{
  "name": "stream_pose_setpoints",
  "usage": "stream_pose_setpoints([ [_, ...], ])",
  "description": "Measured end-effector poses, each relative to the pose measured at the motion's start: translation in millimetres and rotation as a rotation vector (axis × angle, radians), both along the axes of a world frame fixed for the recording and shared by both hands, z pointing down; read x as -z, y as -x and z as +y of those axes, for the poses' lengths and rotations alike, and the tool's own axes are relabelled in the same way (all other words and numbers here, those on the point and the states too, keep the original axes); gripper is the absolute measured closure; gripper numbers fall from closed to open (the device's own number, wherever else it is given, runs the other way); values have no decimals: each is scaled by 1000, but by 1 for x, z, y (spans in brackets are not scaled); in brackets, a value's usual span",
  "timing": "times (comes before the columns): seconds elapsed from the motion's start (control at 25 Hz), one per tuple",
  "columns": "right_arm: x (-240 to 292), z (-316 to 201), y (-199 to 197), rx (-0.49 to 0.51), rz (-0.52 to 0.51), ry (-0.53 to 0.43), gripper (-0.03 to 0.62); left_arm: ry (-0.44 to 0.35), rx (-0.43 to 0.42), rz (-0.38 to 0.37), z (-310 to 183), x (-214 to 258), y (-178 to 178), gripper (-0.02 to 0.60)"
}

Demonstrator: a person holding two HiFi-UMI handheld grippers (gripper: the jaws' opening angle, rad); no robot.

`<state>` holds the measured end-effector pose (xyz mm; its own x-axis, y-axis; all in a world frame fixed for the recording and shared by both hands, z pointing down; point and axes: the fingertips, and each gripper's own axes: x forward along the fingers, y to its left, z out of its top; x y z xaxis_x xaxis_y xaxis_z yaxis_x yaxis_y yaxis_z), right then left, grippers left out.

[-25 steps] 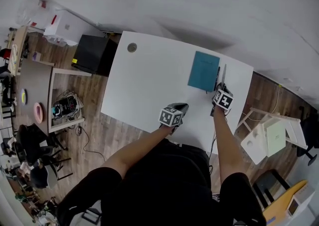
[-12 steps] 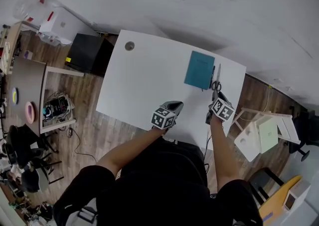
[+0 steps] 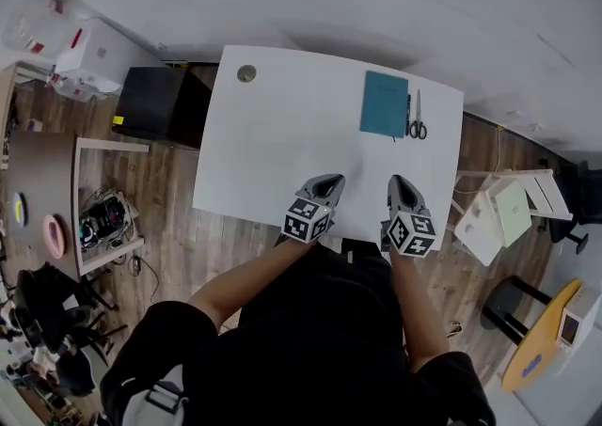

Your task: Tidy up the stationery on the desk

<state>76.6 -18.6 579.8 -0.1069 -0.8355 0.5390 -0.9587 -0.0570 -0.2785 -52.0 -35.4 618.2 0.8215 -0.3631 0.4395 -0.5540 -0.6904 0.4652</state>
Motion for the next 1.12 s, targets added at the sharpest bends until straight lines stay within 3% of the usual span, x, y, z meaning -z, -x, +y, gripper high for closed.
stream_pose_setpoints([
  [0.28, 47, 43, 59, 56, 61, -120, 554, -94, -94, 13, 32, 29, 9, 563],
  [0.52, 72, 104, 74, 70, 39, -240, 554, -179, -79, 128, 92, 83, 10, 563],
  [0.8, 124, 223, 82, 61, 104, -433, 554, -339, 53, 145, 212, 132, 22, 563],
  [1.12, 149, 363, 108, 83, -13, -508, 553, -387, 143, 91, 363, 162, 37, 563],
])
